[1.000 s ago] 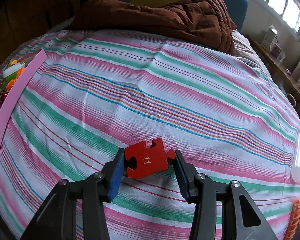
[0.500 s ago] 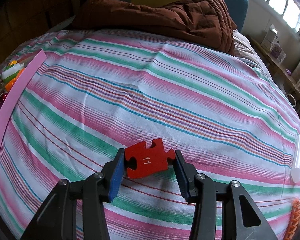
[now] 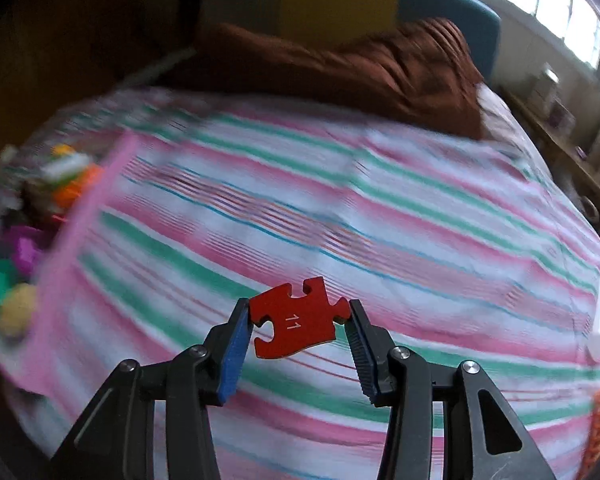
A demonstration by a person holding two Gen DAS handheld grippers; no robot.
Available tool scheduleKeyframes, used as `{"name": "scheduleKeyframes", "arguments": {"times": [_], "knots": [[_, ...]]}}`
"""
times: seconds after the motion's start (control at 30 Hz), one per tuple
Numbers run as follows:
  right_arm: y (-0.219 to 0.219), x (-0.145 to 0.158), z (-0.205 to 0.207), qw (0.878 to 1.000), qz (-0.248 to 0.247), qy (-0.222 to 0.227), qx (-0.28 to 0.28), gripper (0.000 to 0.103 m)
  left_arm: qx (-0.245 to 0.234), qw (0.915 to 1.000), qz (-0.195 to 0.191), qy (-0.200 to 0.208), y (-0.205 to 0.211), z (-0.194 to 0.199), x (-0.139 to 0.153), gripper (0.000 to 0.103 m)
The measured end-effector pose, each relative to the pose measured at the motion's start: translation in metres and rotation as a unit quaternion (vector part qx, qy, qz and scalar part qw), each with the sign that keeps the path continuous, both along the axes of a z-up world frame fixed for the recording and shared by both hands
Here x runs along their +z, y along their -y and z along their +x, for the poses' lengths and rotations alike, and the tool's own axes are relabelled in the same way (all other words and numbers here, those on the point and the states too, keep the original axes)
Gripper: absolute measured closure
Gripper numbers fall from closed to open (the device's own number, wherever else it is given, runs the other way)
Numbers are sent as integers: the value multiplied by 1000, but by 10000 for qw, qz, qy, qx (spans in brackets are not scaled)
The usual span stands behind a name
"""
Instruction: Organize rigid objects
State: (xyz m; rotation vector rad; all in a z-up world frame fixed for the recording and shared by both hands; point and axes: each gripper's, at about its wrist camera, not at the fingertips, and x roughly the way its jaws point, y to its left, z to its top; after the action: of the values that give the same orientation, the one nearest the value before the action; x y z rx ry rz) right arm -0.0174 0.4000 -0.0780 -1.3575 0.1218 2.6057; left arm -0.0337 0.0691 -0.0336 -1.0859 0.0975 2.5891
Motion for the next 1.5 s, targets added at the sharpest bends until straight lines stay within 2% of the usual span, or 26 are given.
{"name": "scheduleKeyframes", "arguments": {"times": [0.2, 0.33, 0.4, 0.6, 0.7, 0.77, 0.83, 0.9, 0.97, 1.17, 1.23, 1.4, 1.5], "knots": [[96, 38, -28, 9916, -123, -533, 1175, 55, 290, 9996, 20, -67, 17, 0, 4, 44], [148, 37, -48, 9853, -97, -537, 1616, 55, 391, 9992, 37, -62, 24, 0, 7, 44], [162, 29, -59, 9852, -140, -429, 1654, 55, 467, 9989, 46, -65, 28, 1, 8, 44], [179, 2, -81, 9884, -70, -39, 1520, 55, 845, 9960, -274, -51, 35, -1, 6, 43], [183, 1, -79, 9891, 33, -65, 1470, 54, 924, 9952, -329, -50, 39, 0, 6, 43], [185, 1, -76, 9893, -13, -87, 1458, 45, 978, 9944, -387, -128, 39, 2, 7, 43], [185, 1, -72, 9902, -25, -110, 1395, 44, 1039, 9934, -458, -184, 40, 5, 8, 43], [187, 2, -71, 9908, -48, -170, 1338, 42, 1060, 9933, -417, -190, 41, 6, 9, 43], [188, 8, -65, 9919, -9, -278, 1238, 36, 1067, 9936, -324, -178, 43, 8, 11, 43], [189, 27, -35, 9953, 41, -740, 620, 24, 1168, 9928, -118, -220, 46, 13, 17, 43], [189, 32, -24, 9952, 29, -870, 444, 24, 1175, 9929, -77, -192, 47, 14, 17, 43], [198, 38, 4, 9938, 160, -1084, 200, 20, 1152, 9927, -310, -163, 48, 18, 9, 43], [202, 40, 17, 9927, 232, -1180, 127, 18, 1177, 9918, -385, -327, 50, 23, 7, 46]]}}
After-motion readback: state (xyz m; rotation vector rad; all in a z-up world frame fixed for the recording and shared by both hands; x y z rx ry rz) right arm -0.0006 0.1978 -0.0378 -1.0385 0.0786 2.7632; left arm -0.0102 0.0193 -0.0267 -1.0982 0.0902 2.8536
